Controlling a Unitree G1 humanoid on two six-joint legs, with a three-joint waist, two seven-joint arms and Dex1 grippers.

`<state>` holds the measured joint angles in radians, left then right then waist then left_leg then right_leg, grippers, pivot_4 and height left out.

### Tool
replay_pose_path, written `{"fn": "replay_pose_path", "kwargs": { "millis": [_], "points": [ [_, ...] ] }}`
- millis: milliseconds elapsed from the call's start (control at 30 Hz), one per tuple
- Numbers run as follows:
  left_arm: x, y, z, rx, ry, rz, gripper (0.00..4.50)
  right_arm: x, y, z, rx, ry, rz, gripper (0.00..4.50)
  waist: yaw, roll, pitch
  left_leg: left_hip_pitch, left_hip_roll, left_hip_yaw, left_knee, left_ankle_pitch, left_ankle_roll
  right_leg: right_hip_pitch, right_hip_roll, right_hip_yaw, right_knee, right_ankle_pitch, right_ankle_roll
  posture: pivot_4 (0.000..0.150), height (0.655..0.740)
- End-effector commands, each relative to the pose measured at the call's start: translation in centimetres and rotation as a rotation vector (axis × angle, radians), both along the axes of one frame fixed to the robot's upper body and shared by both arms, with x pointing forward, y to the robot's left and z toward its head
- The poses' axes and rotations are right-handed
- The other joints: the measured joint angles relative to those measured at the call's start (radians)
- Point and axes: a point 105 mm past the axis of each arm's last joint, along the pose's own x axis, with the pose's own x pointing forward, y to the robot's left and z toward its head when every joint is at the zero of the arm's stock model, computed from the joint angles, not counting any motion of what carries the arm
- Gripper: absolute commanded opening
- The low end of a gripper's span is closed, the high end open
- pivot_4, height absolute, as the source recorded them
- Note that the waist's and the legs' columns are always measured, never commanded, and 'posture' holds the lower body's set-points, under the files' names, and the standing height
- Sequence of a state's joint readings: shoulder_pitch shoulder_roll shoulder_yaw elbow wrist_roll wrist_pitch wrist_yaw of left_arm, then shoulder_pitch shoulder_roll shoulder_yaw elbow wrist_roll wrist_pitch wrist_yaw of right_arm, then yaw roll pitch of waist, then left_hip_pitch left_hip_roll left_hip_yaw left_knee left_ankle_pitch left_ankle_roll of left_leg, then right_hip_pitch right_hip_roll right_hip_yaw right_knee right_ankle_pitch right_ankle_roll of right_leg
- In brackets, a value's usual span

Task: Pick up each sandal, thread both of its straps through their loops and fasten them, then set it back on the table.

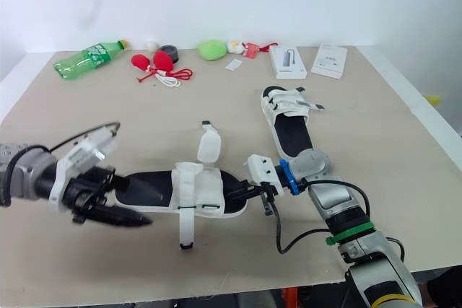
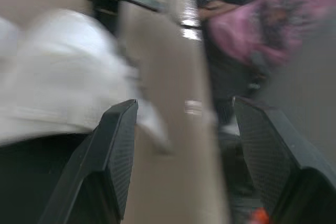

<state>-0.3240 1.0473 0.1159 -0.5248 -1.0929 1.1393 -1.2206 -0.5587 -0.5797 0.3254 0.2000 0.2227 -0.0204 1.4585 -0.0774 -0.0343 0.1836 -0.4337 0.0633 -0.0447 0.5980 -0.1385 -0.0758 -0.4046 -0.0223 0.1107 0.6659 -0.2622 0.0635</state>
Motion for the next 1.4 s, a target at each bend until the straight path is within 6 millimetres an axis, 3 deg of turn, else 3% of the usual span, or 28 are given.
{"fn": "replay_pose_path", "kwargs": {
  "millis": [33, 100, 300, 400, 600, 633, 667, 800, 900, 1200, 1400],
  "points": [
    [-2.5, -0.5, -2.9, 0.05, 0.106, -0.007, 2.95, -0.1, -0.5, -1.8, -0.071, 0.044, -0.015, 0.0, -0.001, 0.0, 0.0, 0.0, 0.0, 0.0, 0.0, 0.0, 0.0, 0.0, 0.0, 0.0, 0.0, 0.0, 0.0, 0.15, 0.74],
    [-2.8, -0.8, -4.5, 0.07, 0.101, 0.021, 2.95, -0.1, -0.5, -1.7, -0.07, 0.045, -0.011, 0.0, 0.001, -0.001, 0.0, 0.001, 0.0, 0.0, 0.0, 0.0, 0.0, 0.0, 0.0, 0.0, 0.0, 0.001, -0.001, 0.15, 0.74],
    [0.0, -2.3, -7.8, 0.055, -0.056, 0.203, 2.95, 0.1, -0.4, -1.6, -0.071, 0.04, -0.008, 0.0, 0.001, -0.002, 0.0, 0.006, 0.0, 0.001, 0.002, 0.0, 0.0, 0.001, -0.001, 0.0, -0.001, 0.001, -0.002, 0.15, 0.74],
    [1.5, -3.4, -8.0, -0.011, -0.092, 0.264, 2.95, 0.4, 0.0, -1.2, -0.048, 0.024, -0.018, 0.0, 0.002, -0.001, -0.001, 0.006, 0.0, 0.001, 0.002, 0.0, 0.0, 0.001, -0.001, 0.0, -0.001, 0.001, -0.002, 0.15, 0.74],
    [2.1, -4.8, -8.6, -0.028, -0.106, 0.253, 2.95, 0.8, 0.2, -1.1, -0.038, 0.007, -0.023, 0.0, -0.003, -0.002, -0.001, 0.005, 0.0, 0.0, 0.001, 0.0, 0.0, 0.003, 0.0, 0.0, 0.0, 0.003, -0.003, 0.15, 0.74],
    [2.2, -4.8, -8.7, -0.032, -0.109, 0.25, 2.58, 0.8, 0.2, -1.1, -0.037, 0.006, -0.023, 0.0, -0.003, -0.002, -0.001, 0.005, 0.0, 0.0, 0.001, 0.0, 0.0, 0.003, 0.001, 0.0, 0.0, 0.003, -0.003, 0.15, 0.74],
    [2.0, -4.8, -8.8, -0.038, -0.107, 0.241, 2.45, 0.7, 0.3, -1.1, -0.037, 0.006, -0.023, 0.0, -0.003, -0.002, -0.001, 0.005, 0.0, 0.0, 0.001, 0.0, 0.0, 0.003, 0.0, 0.0, 0.0, 0.003, -0.003, 0.15, 0.74],
    [0.8, -4.3, -8.6, -0.054, -0.082, 0.215, 0.93, 0.5, 0.2, -1.3, -0.039, 0.007, -0.021, 0.0, -0.004, -0.002, -0.001, 0.006, 0.0, 0.0, 0.001, 0.0, 0.0, 0.003, 0.0, 0.001, 0.0, 0.003, -0.003, 0.15, 0.74],
    [-0.8, -4.3, -8.5, -0.055, -0.052, 0.16, 0.12, 0.4, 0.1, -1.4, -0.043, 0.009, -0.023, 0.0, -0.004, -0.002, -0.001, 0.006, 0.0, 0.0, 0.001, 0.0, 0.0, 0.002, 0.0, 0.001, 0.0, 0.003, -0.004, 0.15, 0.74],
    [-2.8, -5.3, -7.8, -0.102, -0.001, 0.061, 0.12, 0.5, 0.1, -1.5, -0.049, 0.009, -0.019, 0.0, -0.004, -0.001, -0.001, 0.006, 0.0, 0.001, 0.001, 0.0, 0.0, -0.001, 0.0, 0.001, 0.0, 0.003, -0.004, 0.15, 0.74],
    [-4.6, -4.9, -7.2, -0.106, 0.086, -0.013, 0.12, 0.5, 0.0, -1.5, -0.055, 0.011, -0.017, 0.0, -0.004, -0.001, -0.001, 0.006, 0.0, 0.0, 0.001, 0.0, 0.0, -0.001, 0.0, 0.001, 0.0, 0.003, -0.004, 0.15, 0.74]
  ]
}}
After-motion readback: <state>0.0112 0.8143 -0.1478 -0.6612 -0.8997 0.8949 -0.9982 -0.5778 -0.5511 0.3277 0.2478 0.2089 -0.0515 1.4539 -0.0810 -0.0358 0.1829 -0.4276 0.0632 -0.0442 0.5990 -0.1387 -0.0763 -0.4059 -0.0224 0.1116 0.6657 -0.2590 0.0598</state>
